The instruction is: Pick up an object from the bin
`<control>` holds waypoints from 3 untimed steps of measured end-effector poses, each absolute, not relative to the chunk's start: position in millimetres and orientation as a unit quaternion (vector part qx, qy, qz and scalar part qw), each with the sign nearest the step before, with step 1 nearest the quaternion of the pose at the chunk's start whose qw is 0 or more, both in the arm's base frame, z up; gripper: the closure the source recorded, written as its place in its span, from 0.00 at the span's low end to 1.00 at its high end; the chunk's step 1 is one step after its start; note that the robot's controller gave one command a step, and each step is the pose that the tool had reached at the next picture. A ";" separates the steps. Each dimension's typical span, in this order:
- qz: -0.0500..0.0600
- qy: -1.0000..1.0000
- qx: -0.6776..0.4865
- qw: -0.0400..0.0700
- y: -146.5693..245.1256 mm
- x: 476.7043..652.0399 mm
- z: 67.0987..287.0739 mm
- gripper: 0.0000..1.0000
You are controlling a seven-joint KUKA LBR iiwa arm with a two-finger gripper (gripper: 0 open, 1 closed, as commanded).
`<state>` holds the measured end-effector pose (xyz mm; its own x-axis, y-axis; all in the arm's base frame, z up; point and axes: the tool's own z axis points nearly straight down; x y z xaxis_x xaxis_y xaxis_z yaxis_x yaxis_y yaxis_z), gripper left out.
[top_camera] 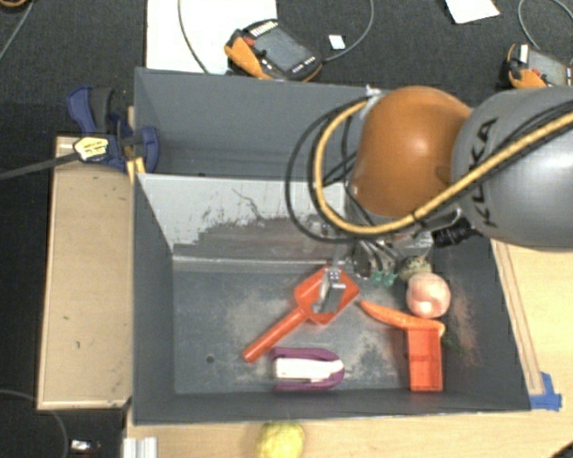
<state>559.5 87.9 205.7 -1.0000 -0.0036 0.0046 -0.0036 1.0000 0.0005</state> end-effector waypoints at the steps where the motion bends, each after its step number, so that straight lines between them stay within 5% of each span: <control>1: 0.000 -1.000 0.000 -0.001 87.4 561.3 209.3 0.00; 2: 0.000 -0.999 0.047 0.001 49.0 580.3 67.6 0.00; 3: -0.001 -0.992 0.124 -0.010 56.3 586.4 149.0 0.00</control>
Offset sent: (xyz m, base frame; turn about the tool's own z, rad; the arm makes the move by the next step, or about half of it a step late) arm 0.0211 -0.0377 -0.1357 -0.0931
